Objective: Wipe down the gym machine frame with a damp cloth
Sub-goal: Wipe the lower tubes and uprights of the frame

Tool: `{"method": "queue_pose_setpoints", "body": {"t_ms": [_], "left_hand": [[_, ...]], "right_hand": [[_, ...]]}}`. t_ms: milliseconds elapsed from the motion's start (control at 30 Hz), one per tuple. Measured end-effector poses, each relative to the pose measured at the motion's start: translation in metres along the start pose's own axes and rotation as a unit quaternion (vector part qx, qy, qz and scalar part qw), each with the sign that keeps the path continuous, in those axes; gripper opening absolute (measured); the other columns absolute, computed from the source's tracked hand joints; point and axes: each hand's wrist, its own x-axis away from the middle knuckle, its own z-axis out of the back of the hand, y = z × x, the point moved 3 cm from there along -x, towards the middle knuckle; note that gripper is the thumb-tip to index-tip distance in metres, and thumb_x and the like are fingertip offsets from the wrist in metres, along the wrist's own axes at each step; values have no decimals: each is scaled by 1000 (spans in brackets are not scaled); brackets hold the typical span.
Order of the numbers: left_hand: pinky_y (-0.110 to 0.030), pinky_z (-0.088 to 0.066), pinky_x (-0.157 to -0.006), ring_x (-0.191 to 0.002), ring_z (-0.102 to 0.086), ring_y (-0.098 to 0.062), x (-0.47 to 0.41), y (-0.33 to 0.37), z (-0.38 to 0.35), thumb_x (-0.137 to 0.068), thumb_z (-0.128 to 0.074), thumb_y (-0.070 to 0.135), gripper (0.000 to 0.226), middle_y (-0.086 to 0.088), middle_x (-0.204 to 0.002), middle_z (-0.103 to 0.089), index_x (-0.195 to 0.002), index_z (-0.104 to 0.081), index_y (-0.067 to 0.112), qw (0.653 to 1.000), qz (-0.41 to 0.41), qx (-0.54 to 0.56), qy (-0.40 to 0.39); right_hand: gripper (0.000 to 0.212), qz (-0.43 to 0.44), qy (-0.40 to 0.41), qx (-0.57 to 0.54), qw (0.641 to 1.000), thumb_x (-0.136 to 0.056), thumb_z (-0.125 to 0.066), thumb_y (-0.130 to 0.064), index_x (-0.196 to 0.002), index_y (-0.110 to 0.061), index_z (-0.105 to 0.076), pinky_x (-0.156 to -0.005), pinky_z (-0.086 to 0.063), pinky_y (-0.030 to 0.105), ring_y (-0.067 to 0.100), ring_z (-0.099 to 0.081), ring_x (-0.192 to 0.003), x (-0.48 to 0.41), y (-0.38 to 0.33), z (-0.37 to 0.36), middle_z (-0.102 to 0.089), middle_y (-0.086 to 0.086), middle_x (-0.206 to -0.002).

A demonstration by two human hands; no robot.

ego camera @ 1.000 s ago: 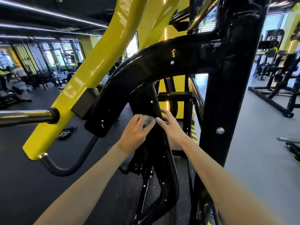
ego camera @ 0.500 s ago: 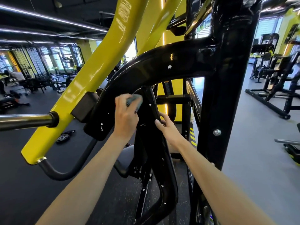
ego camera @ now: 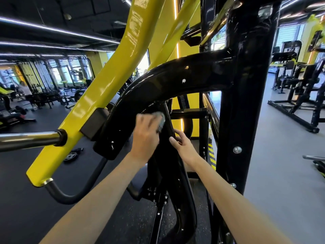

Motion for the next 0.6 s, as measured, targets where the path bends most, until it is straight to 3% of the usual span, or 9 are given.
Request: {"method": "queue_pose_setpoints", "body": {"t_ms": [67, 100, 133, 200, 267, 333, 433, 500, 600], "left_hand": [[-37, -51, -72, -86, -51, -27, 17, 2, -5, -96, -38, 0, 25, -17, -100, -62, -111, -58, -1, 983, -166, -36, -73], [-36, -52, -71, -86, -50, -27, 12, -2, -4, -98, -36, 3, 26, -15, -102, -60, -111, -58, -1, 974, -207, -47, -84], [-34, -52, -72, -88, -48, -26, 2, -5, -1, -97, -39, 2, 26, -14, -104, -56, -110, -61, -2, 975, -205, -52, -73], [-30, -48, -77, -91, -46, -27, -20, -11, 6, -88, -49, -3, 25, -12, -104, -53, -107, -65, -4, 995, -99, -30, -13], [-29, -47, -76, -91, -45, -27, -22, -6, 6, -83, -51, -6, 27, -14, -100, -55, -106, -66, -3, 999, -23, -18, 25], [-35, -50, -71, -89, -43, -27, -1, 12, -10, -83, -52, -3, 25, -13, -101, -50, -106, -62, -2, 992, -110, -47, -27], [-38, -52, -69, -86, -43, -28, 12, 18, -21, -86, -53, 1, 18, -12, -100, -44, -102, -59, -1, 958, -249, -64, -130], [-36, -51, -68, -85, -45, -27, -9, 15, -17, -85, -54, 1, 17, -14, -95, -52, -102, -59, -1, 968, -211, -75, -115], [-33, -47, -73, -87, -46, -27, -25, 18, -8, -87, -49, 3, 22, -15, -94, -58, -103, -63, -2, 993, -85, -70, -48]], "right_hand": [[36, 5, 1, -5, 1000, -100, -49, -17, -134, -25, -42, -93, -53, 37, 23, -61, -110, -1, 1, -1, -61, 10, -119], [36, 5, 3, -7, 1000, -100, -49, -16, -134, -25, -42, -93, -53, 37, 23, -61, -110, -1, 2, -1, -61, 10, -118], [36, 5, 5, -9, 1000, -100, -49, -16, -133, -26, -42, -92, -53, 35, 22, -61, -109, -1, 2, -2, -61, 9, -118], [35, 4, 6, -9, 1000, -100, -49, -16, -132, -28, -42, -90, -53, 30, 19, -62, -107, -1, 2, -2, -62, 7, -117], [34, 0, 8, -12, 1000, -100, -49, -16, -130, -29, -42, -93, -53, 35, 22, -61, -109, -2, 3, -2, -61, 8, -118], [33, 0, 8, -14, 1000, -99, -50, -16, -130, -28, -44, -97, -50, 46, 29, -60, -113, -2, 4, -2, -60, 12, -120], [33, 0, 7, -8, 1000, -99, -50, -16, -130, -28, -46, -97, -49, 50, 30, -59, -114, -2, 4, -2, -60, 13, -122], [32, -2, 11, -13, 1000, -99, -50, -17, -127, -32, -46, -96, -50, 47, 27, -60, -113, -2, 4, -2, -61, 11, -119], [32, -2, 17, -8, 1000, -99, -51, -19, -127, -33, -45, -97, -51, 43, 25, -60, -112, -3, 6, -1, -62, 8, -116]]}}
